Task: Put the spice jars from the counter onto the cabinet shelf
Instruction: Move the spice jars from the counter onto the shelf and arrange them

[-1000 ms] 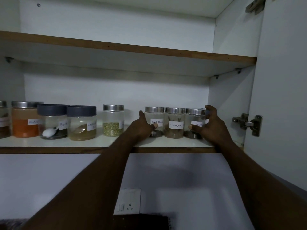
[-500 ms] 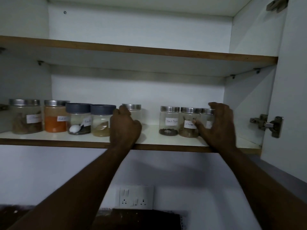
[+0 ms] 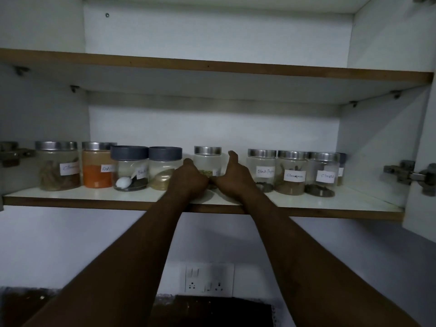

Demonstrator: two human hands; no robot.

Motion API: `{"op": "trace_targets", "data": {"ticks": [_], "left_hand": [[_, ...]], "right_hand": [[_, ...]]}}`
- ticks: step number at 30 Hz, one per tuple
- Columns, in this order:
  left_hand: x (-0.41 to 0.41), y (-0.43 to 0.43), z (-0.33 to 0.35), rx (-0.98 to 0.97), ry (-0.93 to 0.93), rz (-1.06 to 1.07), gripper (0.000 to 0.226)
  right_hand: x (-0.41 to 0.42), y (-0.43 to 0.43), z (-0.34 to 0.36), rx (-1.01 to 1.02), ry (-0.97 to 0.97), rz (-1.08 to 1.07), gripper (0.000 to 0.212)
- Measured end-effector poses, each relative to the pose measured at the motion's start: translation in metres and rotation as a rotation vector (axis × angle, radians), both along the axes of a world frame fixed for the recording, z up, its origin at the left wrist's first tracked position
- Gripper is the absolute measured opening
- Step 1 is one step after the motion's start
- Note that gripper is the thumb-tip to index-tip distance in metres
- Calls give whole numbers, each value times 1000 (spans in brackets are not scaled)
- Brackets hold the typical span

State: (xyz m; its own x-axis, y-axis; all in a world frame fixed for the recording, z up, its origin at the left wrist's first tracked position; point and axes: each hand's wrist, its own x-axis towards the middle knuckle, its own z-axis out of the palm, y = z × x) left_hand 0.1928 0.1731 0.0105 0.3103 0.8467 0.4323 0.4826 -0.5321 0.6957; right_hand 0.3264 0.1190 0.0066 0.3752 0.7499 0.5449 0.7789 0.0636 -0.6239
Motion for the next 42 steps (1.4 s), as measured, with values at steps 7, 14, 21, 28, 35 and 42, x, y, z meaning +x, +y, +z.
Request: {"op": "trace_targets", "data": {"ticks": [7, 14, 21, 28, 35, 42], "left_hand": [[8, 12, 1, -79, 188, -145, 80], [7, 9, -7, 62, 172, -75, 65], [-6, -2, -3, 32, 161, -180, 70], [5, 1, 6, -58, 369, -252, 66], [17, 14, 2, -23, 463, -225, 72], [15, 10, 1, -34, 561, -228, 91]], "right_hand": [[1, -2, -5, 10, -61, -83, 94], [-2, -6, -6, 26, -132, -175, 89], [-8, -13, -6, -23, -34, -110, 112], [-16, -22, -6, 132, -101, -319, 72], [-21, -25, -3, 148, -216, -488, 72], [-24, -27, -5, 208, -232, -518, 71]]}}
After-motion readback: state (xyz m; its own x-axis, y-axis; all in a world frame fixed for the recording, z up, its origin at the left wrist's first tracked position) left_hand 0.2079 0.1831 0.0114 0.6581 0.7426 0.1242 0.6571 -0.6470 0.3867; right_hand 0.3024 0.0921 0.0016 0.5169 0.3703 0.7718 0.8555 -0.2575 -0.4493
